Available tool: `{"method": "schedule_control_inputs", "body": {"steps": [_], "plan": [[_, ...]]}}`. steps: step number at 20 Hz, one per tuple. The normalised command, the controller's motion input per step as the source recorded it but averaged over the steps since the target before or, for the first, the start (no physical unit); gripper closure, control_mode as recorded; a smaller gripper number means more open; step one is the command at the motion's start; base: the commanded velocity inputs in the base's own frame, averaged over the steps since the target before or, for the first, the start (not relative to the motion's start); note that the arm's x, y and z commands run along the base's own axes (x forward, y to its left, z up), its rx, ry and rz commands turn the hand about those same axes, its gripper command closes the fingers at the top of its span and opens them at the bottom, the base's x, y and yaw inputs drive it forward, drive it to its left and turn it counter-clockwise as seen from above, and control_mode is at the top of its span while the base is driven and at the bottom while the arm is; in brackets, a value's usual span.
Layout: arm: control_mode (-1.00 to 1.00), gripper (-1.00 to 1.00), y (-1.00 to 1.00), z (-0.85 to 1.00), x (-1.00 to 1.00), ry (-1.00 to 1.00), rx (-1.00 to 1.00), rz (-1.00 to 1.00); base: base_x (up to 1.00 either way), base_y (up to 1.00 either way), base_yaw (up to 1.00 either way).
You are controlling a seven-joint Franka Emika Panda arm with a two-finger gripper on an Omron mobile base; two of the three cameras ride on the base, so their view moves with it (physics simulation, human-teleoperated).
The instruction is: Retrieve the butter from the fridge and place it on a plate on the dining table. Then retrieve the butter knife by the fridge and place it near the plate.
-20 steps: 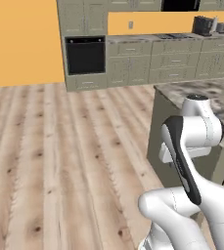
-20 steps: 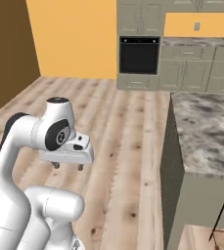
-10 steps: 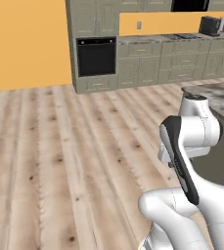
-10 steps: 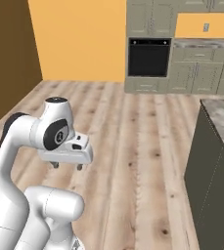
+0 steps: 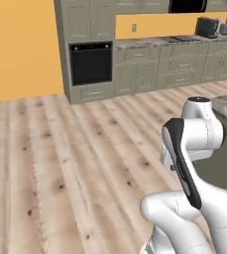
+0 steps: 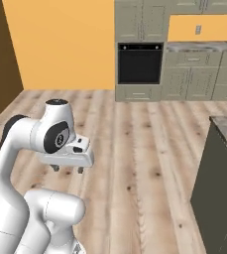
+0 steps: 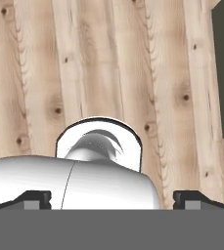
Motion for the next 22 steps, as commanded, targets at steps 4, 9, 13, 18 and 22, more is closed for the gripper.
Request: {"method": "schedule_control_inputs", "body": {"steps": [4, 9, 13, 18, 22], "plan": [[1.00, -1.00, 0.00, 0.00, 0.00, 0.00, 0.00, 0.00, 1.00, 0.46, -0.22], [1.00, -1.00, 0.00, 0.00, 0.00, 0.00, 0.00, 0.00, 1.00, 0.54, -0.23], [1.00, -1.00, 0.00, 0.00, 0.00, 0.00, 0.00, 0.00, 1.00, 0.62, -0.25], [1.00, -1.00, 0.00, 0.00, 0.00, 0.00, 0.00, 0.00, 1.00, 0.62, -0.27], [1.00, -1.00, 0.00, 0.00, 0.00, 0.00, 0.00, 0.00, 1.00, 0.58, -0.26]]}}
